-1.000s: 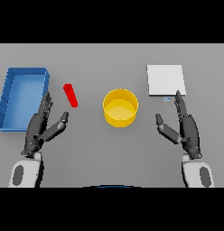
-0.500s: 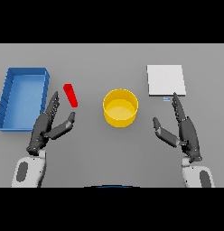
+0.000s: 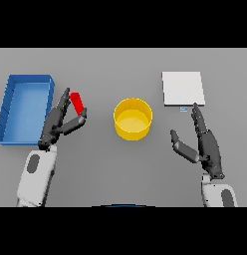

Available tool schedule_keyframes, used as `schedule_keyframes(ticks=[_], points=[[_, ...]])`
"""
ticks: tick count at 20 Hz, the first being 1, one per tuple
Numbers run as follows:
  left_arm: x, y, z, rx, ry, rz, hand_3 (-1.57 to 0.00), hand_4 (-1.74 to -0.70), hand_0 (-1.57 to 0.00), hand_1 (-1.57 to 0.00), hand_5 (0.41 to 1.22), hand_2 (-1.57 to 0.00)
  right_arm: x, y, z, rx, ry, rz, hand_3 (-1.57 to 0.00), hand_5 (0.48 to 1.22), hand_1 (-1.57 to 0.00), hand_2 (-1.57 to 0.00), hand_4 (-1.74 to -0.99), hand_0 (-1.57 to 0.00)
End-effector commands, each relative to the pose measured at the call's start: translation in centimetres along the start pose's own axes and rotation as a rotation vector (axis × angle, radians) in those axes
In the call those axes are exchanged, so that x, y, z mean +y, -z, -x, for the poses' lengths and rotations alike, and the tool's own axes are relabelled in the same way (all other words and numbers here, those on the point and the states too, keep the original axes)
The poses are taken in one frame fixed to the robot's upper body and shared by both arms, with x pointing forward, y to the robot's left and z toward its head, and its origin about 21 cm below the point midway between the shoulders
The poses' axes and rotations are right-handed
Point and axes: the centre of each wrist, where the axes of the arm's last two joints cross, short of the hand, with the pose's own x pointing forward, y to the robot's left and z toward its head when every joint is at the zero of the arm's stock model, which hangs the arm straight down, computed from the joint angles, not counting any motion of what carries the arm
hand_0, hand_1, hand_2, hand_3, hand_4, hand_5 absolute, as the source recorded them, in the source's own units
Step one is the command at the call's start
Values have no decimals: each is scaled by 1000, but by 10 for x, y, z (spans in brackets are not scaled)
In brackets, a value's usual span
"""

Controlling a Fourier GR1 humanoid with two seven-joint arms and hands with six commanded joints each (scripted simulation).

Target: Pick up the red beaker and tilt it to pour out 1 green nut into yellow bowl. Pick up the yellow bowl and place it on the metallic measuring scale.

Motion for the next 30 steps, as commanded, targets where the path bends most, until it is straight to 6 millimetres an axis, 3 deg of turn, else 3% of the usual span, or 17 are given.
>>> schedule_keyframes(ticks=[1,11,17,18,19,21,23,26,30], points=[[-3,4,5,4,-8,4,1,-1345,1,1,718,1,-3,1,-1,-2,-5,0,1,688,1,1,-1339,1],[-5,42,-3,0,4,29,1,-1313,1,1,706,1,-2,0,0,4,6,0,1,683,1,1,-1324,1],[-16,56,1,-33,-20,38,-3,-1389,1,1,752,-30,-4,3,-5,-6,-8,7,1,683,1,1,-1295,1],[-17,57,1,-37,-38,29,-75,-1416,-81,-84,770,-122,-1,0,-5,-14,-10,3,1,684,1,1,-1291,1],[-21,60,-1,-30,-57,17,-220,-1444,-253,-276,795,-307,-4,-1,-3,-5,-8,10,1,684,1,1,-1289,1],[-23,60,1,-13,-52,-28,-706,-1441,-681,-701,949,-715,-3,4,-3,16,-16,5,1,683,1,1,-1285,1],[-24,59,0,-38,0,-40,-1018,-1440,-1001,-1014,1047,-1023,-4,2,-3,5,-8,4,1,684,1,1,-1287,1],[-29,60,1,-56,-8,-33,-1288,-1447,-1279,-1286,1132,-1290,0,7,-4,4,-3,2,1,682,1,1,-1293,1],[-30,61,-1,-95,-31,-58,-1455,-1621,-1452,-1454,1117,-1456,2,6,-3,-13,-4,-17,1,679,1,1,-1288,1]])
